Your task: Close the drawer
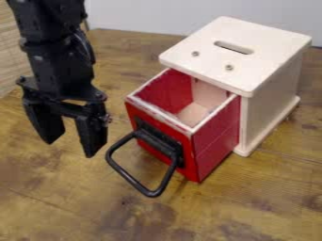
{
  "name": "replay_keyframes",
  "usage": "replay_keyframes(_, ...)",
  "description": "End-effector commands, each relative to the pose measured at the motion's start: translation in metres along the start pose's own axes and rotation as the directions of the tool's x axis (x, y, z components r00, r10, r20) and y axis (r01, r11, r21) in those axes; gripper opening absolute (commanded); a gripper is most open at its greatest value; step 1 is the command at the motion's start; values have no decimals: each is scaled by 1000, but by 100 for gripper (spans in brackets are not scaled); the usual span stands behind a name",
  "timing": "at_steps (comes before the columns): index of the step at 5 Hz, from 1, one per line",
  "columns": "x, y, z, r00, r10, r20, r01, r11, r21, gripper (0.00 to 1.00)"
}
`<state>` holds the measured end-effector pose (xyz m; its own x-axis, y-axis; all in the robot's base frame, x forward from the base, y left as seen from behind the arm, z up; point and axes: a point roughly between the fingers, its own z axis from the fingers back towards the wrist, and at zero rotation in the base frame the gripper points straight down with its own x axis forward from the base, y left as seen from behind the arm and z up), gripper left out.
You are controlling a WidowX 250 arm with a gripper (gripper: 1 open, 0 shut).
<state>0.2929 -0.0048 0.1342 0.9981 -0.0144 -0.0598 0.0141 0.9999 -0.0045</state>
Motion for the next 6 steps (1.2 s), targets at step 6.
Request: replay_keyframes(6, 16, -50, -76, 995, -82, -47, 85, 994, 65, 100)
